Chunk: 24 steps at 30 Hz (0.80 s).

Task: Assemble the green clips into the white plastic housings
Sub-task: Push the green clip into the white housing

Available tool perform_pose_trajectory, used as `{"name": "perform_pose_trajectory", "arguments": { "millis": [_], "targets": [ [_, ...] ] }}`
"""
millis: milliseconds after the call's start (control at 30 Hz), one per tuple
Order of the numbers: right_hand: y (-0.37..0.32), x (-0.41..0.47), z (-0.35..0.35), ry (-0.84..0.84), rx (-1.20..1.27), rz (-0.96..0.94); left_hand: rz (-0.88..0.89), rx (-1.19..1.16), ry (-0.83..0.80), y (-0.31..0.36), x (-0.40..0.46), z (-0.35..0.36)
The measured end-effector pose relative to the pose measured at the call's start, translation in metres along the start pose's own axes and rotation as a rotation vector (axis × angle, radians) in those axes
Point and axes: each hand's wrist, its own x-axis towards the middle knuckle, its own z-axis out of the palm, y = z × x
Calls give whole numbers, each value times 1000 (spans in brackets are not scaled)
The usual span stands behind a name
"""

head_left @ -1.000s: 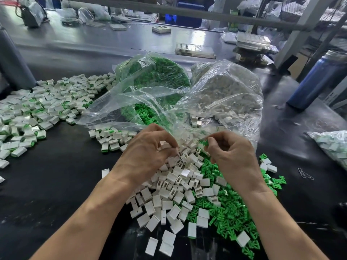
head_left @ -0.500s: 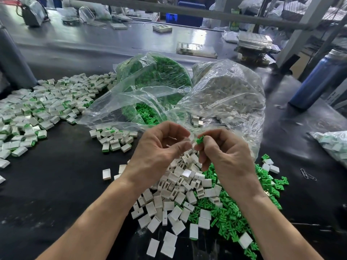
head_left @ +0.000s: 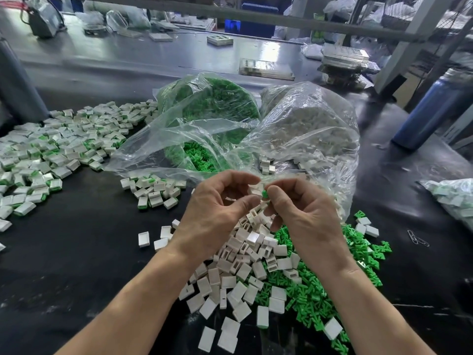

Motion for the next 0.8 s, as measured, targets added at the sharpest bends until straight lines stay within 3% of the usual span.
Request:
{"name": "perform_pose_trajectory", "arguments": {
  "millis": [367,800],
  "targets": [
    [-3,0,2,-19,61,35,36,-242,-12,1,-3,5],
    [-1,-1,2,6,131,19,34,-178,-13,0,-2,5]
  ]
}}
